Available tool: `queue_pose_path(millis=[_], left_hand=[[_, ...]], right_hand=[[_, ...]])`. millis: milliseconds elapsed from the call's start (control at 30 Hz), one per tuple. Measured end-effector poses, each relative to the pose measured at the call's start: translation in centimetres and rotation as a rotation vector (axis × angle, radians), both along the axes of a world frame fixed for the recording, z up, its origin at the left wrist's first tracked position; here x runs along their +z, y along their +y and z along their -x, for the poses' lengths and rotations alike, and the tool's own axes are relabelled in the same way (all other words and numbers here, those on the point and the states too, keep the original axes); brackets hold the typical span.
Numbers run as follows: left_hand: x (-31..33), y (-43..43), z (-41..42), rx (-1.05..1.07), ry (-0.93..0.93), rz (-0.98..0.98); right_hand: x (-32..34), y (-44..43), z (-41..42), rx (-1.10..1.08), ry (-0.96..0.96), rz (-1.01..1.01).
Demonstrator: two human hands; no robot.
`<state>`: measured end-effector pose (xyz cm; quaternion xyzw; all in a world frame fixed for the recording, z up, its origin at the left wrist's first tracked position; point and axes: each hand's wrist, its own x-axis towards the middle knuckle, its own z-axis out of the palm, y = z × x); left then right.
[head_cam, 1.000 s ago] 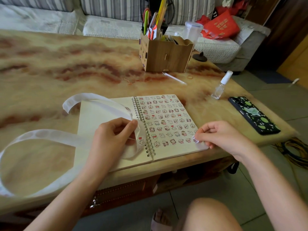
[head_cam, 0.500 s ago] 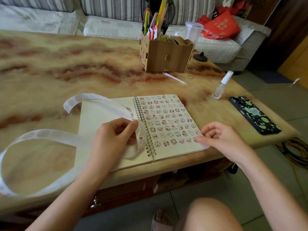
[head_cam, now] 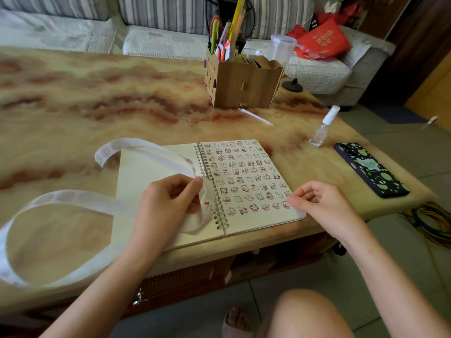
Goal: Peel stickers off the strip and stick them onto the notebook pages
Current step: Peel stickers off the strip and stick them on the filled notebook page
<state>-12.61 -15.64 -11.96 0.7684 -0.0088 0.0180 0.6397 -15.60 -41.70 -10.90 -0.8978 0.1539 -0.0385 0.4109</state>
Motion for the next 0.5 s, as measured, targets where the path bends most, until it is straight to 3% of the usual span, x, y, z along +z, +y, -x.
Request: queue_pose_path(millis=[500], left_hand=[[-0.12, 0.03, -0.03, 0.002, 0.000, -0.016]], right_hand=[[-0.04, 0.01, 0.34, 0.023, 0.011, -0.072]])
